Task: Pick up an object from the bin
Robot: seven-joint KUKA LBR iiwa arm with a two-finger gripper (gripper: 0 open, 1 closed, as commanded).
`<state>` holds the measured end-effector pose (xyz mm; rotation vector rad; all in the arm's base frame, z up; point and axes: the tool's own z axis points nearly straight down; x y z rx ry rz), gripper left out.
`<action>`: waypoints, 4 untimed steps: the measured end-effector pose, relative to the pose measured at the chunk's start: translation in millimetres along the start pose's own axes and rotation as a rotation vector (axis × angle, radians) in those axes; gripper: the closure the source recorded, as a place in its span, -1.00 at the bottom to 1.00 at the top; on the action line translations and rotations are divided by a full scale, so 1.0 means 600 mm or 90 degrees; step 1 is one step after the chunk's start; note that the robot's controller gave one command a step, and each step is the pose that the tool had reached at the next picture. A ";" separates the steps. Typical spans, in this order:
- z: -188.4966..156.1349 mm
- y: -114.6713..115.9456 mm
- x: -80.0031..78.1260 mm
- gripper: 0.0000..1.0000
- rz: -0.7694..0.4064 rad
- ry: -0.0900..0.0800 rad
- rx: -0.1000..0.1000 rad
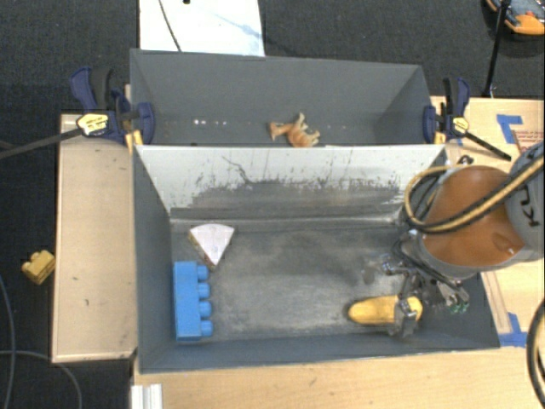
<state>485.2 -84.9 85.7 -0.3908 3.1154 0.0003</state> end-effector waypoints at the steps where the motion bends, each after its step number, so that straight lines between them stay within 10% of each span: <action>1: 0.024 -0.008 0.008 1.00 0.014 0.000 0.000; 3: 0.024 -0.008 0.008 1.00 0.010 0.000 0.000; 4: -0.252 -0.036 0.007 1.00 0.014 -0.002 0.001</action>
Offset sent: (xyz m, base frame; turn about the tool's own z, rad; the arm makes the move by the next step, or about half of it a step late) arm 0.0000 0.0000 0.0000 0.0000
